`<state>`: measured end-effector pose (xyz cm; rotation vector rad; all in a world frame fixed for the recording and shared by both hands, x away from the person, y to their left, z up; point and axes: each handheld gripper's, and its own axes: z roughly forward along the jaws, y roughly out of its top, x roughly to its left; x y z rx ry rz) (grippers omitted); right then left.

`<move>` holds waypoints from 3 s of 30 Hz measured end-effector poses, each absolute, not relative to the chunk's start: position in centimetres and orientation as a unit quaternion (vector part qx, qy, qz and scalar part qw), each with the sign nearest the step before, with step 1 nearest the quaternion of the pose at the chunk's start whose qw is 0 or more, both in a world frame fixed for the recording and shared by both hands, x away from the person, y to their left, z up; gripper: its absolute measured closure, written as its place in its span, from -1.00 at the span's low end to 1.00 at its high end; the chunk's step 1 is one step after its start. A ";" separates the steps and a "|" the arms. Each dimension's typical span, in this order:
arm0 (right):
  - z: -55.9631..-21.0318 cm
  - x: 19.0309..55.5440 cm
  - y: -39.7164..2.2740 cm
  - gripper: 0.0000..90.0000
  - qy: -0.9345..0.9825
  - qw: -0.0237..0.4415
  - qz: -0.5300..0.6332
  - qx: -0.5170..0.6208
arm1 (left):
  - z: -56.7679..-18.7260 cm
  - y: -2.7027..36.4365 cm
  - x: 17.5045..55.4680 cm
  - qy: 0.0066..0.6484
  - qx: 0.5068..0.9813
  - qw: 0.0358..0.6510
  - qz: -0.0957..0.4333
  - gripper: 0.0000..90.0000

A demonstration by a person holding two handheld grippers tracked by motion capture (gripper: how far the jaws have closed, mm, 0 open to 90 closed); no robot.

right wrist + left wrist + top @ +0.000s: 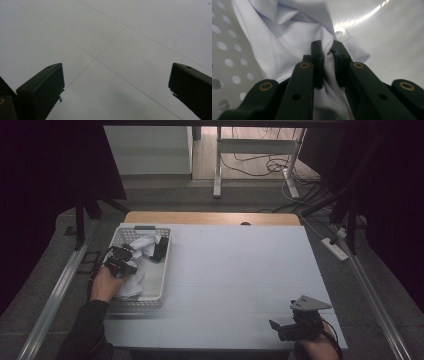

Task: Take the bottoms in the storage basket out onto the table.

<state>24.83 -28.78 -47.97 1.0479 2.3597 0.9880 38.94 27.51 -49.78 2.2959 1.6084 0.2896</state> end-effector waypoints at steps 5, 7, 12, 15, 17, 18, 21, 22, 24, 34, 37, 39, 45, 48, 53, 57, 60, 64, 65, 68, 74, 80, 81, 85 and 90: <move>-48.0 24.9 -28.7 -0.98 0.840 0.186 0.349 0.372 | -48.4 28.0 38.8 0.559 0.792 0.226 0.099 0.82; -48.0 24.9 -28.7 -0.98 0.840 0.186 0.349 0.372 | -47.9 27.9 38.9 0.554 0.792 0.238 0.101 0.82; -48.0 24.9 -28.7 -0.98 0.840 0.185 0.349 0.372 | -46.4 27.2 39.8 0.540 0.793 0.255 0.115 0.82; -48.0 24.9 -28.7 -0.98 0.840 0.185 0.349 0.371 | -45.8 27.0 40.6 0.537 0.792 0.269 0.109 0.82; -48.0 24.9 -28.7 -0.98 0.840 0.185 0.349 0.371 | -45.7 26.6 41.4 0.534 0.794 0.270 0.105 0.81; -48.0 24.9 -28.7 -0.98 0.840 0.185 0.349 0.371 | -45.7 26.4 41.9 0.534 0.796 0.268 0.102 0.81; -48.0 24.9 -28.7 -0.98 0.841 0.185 0.349 0.370 | -46.1 25.9 43.4 0.536 0.797 0.264 0.084 0.80; -48.0 24.9 -28.7 -0.98 0.841 0.185 0.349 0.370 | -46.3 25.8 43.8 0.539 0.797 0.261 0.079 0.80; -48.0 24.9 -28.7 -0.98 0.841 0.185 0.349 0.370 | -46.9 25.6 44.7 0.541 0.799 0.254 0.070 0.79; -48.0 24.9 -28.7 -0.98 0.843 0.185 0.348 0.366 | -48.9 25.5 47.3 0.558 0.782 0.276 0.030 -0.05; -48.0 24.8 -28.6 -0.98 0.845 0.186 0.347 0.363 | -49.7 25.2 47.7 0.556 0.786 0.269 0.023 -0.31; -48.0 24.8 -28.6 -0.98 0.845 0.186 0.346 0.362 | -50.0 24.8 47.9 0.554 0.791 0.259 0.031 -0.45; -48.0 24.8 -28.6 -0.98 0.847 0.186 0.344 0.360 | -51.0 23.3 48.3 0.535 0.816 0.210 0.066 -0.60; -48.0 24.8 -28.6 -0.98 0.848 0.187 0.344 0.358 | -51.0 22.7 48.2 0.526 0.826 0.182 0.092 -0.46; -48.1 24.8 -28.5 -0.98 0.849 0.188 0.343 0.356 | -51.1 22.4 47.9 0.512 0.836 0.159 0.118 -0.17; -48.1 24.7 -28.4 -0.98 0.850 0.189 0.341 0.355 | -51.1 21.8 47.7 0.495 0.847 0.134 0.141 0.08; -48.1 24.7 -28.4 -0.98 0.850 0.190 0.341 0.353 | -50.9 22.2 47.7 0.505 0.841 0.145 0.132 0.25; -48.1 24.7 -28.5 -0.98 0.850 0.190 0.341 0.353 | -50.7 23.7 47.8 0.528 0.822 0.189 0.096 0.47; -48.1 24.7 -28.5 -0.98 0.850 0.190 0.341 0.353 | -50.6 24.1 47.8 0.536 0.816 0.201 0.083 0.52; -48.1 24.7 -28.4 -0.98 0.850 0.189 0.342 0.354 | -50.5 24.9 47.7 0.544 0.809 0.214 0.059 0.76; -48.1 24.7 -28.4 -0.98 0.851 0.189 0.340 0.353 | -50.0 25.2 47.6 0.547 0.808 0.213 0.051 0.82; -48.1 24.8 -28.5 -0.98 0.850 0.187 0.341 0.354 | -49.5 25.5 47.1 0.537 0.812 0.218 0.063 0.88; -48.1 24.8 -28.5 -0.98 0.851 0.188 0.341 0.354 | -49.5 25.5 47.1 0.538 0.812 0.219 0.063 0.88; -48.1 24.8 -28.4 -0.98 0.851 0.189 0.340 0.353 | -49.1 25.7 47.0 0.539 0.807 0.232 0.068 0.88; -48.1 24.8 -28.5 -0.98 0.851 0.187 0.341 0.354 | -47.5 25.9 46.7 0.530 0.809 0.241 0.074 0.88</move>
